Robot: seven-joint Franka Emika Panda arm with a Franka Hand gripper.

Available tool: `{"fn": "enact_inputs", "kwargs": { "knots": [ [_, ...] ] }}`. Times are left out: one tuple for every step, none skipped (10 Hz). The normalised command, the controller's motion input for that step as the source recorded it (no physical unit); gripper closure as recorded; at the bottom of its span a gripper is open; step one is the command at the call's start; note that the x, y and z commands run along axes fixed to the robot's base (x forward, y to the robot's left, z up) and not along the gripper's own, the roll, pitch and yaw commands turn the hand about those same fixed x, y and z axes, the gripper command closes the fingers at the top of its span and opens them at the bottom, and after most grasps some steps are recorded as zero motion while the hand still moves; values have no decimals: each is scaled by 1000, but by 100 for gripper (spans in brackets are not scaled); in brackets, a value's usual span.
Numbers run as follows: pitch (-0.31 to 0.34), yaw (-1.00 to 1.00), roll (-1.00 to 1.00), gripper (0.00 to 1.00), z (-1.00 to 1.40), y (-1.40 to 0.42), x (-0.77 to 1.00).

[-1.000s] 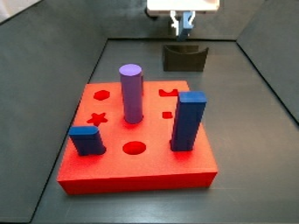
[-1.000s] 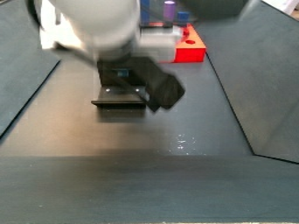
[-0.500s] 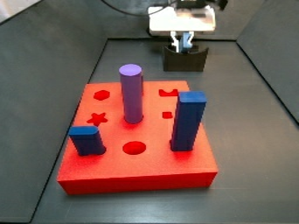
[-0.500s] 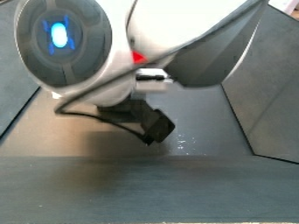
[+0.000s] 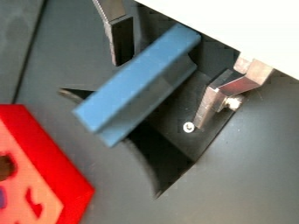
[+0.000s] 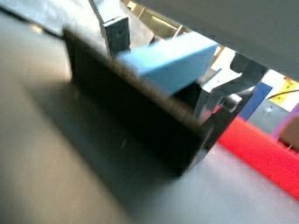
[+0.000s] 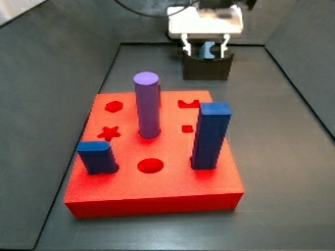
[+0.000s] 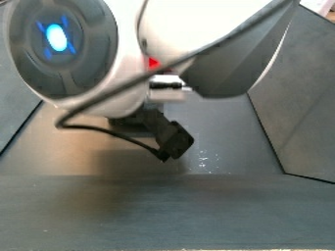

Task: Pick up the arch object. Move up. Place the arch object on the fixture. Regrasp the arch object. Rotate the arch object. Move to above the board. Insert the arch object.
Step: Regrasp the arch object.

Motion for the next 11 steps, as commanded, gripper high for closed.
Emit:
{"fn": "enact_inputs", "kwargs": {
  "knots": [
    [14,9,19,0,1000,4,-22],
    [27,18,45,0,1000,-5,-29],
    [52,16,55,0,1000,-4,-35],
    [71,14,56,0,928,0,-35],
    [83,9,58,0,817,0,-31],
    [97,-5,53,0,598,-1,-25],
    [100,-19,38,0,377,6,-25],
    [96,-31,36,0,202,6,-25],
    [87,20,1000,0,996,-1000,-71],
    [83,20,1000,0,951,-1000,-64],
    [75,19,1000,0,953,-1000,-82]
  ]
}}
